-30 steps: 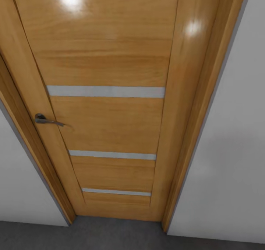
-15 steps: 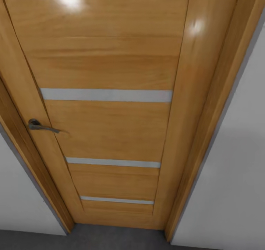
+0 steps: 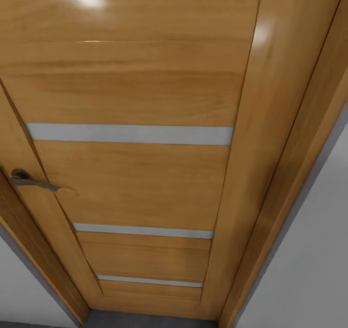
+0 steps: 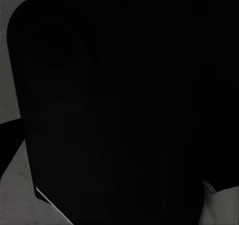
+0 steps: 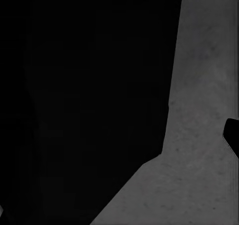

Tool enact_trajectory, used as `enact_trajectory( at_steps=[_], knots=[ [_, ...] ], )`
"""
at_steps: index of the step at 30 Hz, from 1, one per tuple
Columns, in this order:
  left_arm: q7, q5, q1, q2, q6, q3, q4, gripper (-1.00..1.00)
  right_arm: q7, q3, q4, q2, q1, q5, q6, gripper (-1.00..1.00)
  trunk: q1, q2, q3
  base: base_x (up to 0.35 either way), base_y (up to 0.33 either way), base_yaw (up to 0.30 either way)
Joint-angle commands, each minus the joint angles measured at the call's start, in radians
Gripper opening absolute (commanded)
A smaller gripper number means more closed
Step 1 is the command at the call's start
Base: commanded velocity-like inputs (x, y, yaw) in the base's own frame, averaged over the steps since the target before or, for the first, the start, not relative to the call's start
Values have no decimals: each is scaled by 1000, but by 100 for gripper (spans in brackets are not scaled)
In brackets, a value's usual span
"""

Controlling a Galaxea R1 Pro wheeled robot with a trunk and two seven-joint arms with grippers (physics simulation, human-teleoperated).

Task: Move the two storage containers from the living room to the garage. In the garage, place one container on the floor and stack the other container on top of it (either order is fine).

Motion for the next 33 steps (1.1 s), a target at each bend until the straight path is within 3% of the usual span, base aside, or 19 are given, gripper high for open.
enact_trajectory(
  at_steps=[1,12,33],
  knots=[
    [0,-1,-1,0,-4,0,1,100,2,1,-1,0,0,1,0,100,0,0,-1,172,-60,0],
    [0,-1,-1,0,-5,-1,1,100,2,3,-1,-2,0,1,0,100,0,0,-1,128,-27,0],
    [0,-1,-1,0,-6,-1,1,100,2,3,-1,-5,0,1,0,100,0,0,-8,9,-1,0]
  ],
)
